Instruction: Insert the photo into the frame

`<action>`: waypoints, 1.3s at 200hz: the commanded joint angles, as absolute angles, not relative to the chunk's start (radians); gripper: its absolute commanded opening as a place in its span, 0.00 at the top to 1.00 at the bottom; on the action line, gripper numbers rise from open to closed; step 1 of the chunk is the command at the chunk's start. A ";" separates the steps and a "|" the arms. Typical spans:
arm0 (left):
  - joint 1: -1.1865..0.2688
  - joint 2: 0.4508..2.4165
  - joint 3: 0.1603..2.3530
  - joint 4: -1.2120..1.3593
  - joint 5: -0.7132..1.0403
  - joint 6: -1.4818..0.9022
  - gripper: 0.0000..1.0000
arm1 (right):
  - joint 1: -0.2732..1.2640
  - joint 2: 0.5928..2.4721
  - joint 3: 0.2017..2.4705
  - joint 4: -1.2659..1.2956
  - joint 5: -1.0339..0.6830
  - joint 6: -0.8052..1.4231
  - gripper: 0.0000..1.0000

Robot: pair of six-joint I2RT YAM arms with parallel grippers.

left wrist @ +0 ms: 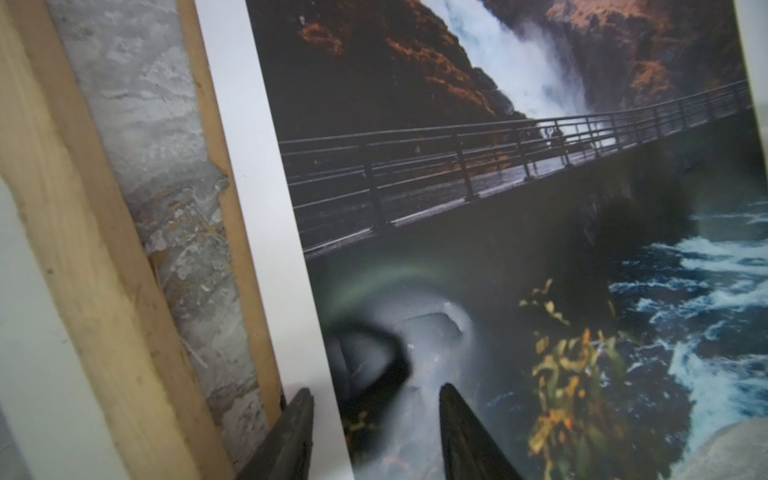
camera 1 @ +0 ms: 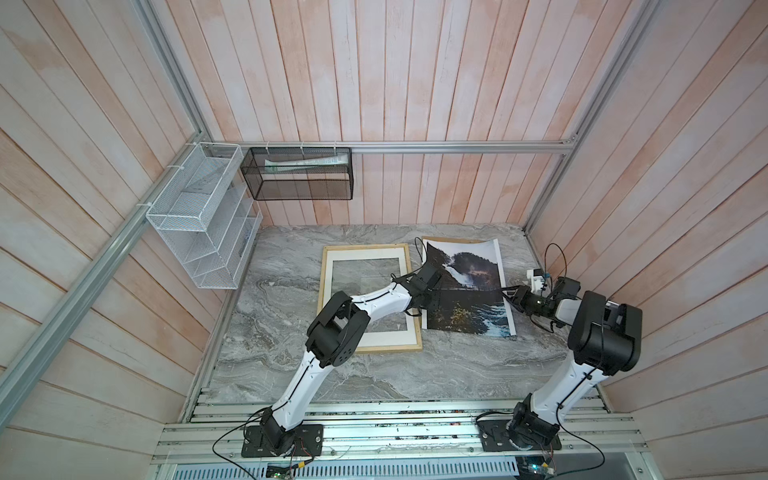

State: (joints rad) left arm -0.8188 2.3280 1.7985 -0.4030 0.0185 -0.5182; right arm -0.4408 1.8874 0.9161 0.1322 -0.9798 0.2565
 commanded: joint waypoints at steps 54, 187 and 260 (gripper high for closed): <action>-0.822 2.336 1.766 -0.422 0.057 -0.509 0.50 | -0.404 1.908 1.043 -0.033 -0.976 0.131 0.59; -0.821 2.350 1.795 -0.429 0.067 -0.499 0.50 | -0.355 2.064 1.327 -0.382 -0.891 -0.089 0.60; -0.820 2.347 1.796 -0.432 0.070 -0.497 0.50 | -0.338 2.051 1.292 -0.370 -0.859 -0.092 0.66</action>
